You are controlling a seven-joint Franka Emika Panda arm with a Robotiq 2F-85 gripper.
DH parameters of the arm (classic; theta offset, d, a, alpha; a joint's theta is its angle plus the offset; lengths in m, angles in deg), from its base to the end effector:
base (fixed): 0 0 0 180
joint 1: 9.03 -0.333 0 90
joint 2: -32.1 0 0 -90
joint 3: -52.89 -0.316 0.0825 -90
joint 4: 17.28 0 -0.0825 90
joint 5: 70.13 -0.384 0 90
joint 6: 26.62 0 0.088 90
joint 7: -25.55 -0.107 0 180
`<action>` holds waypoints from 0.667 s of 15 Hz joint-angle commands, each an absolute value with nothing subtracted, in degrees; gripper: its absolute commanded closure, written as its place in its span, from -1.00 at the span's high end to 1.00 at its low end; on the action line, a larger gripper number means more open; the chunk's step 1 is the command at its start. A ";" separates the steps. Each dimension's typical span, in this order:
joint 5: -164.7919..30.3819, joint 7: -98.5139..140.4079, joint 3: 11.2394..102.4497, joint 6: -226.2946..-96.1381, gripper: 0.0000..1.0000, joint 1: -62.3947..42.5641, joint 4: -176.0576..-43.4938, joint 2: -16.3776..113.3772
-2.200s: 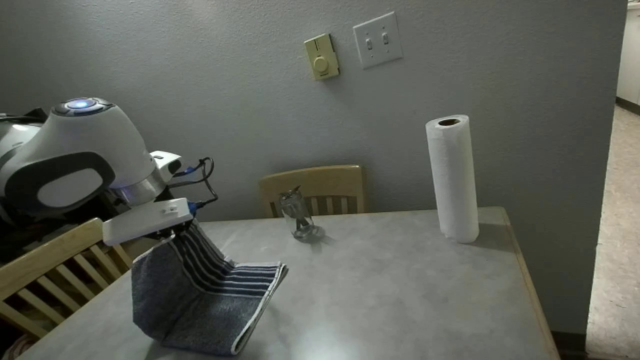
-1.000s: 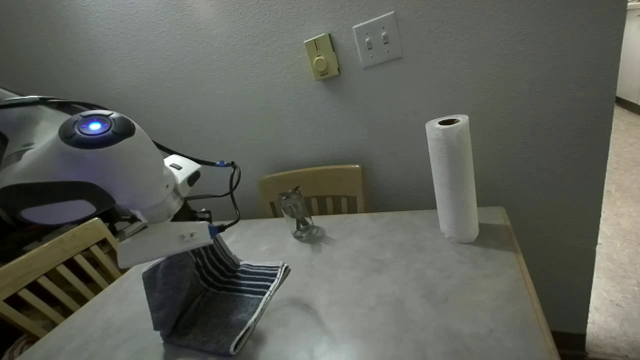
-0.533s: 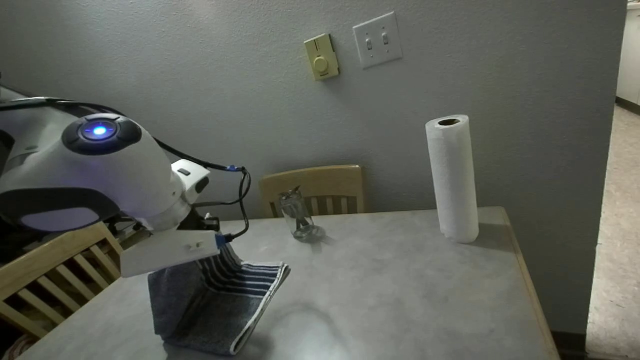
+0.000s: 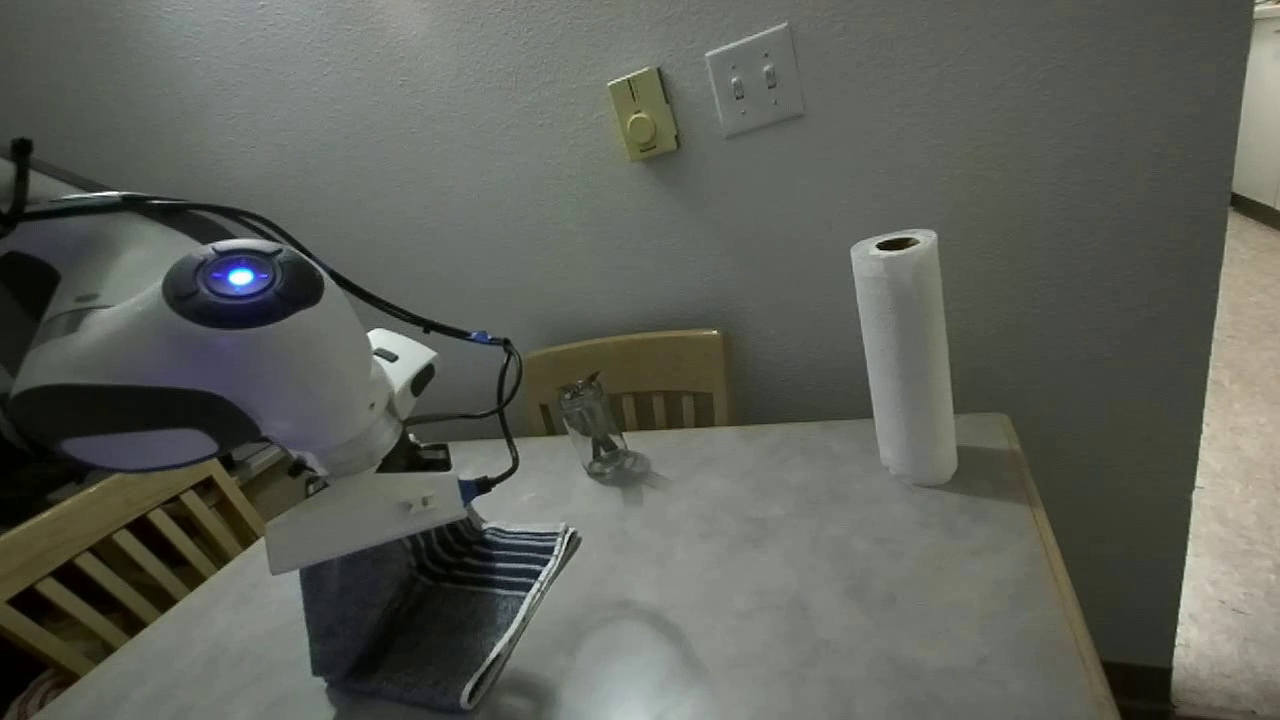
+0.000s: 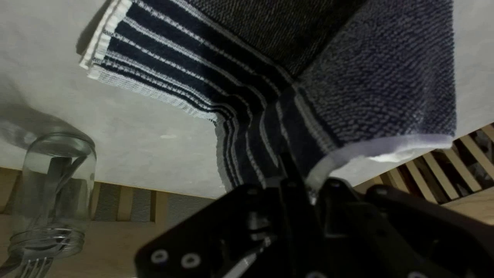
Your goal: Fold the towel once
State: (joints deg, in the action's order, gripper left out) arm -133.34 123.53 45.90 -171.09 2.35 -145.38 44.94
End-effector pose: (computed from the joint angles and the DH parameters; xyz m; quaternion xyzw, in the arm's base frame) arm 0.5449 -0.0503 0.2726 -0.8842 -0.3305 -0.2703 0.1895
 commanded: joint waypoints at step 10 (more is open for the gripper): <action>-128.87 135.29 52.98 -152.50 -0.97 0.88 -137.05 49.56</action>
State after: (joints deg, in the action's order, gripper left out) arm -130.12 131.32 51.91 -158.59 0.80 -141.03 46.53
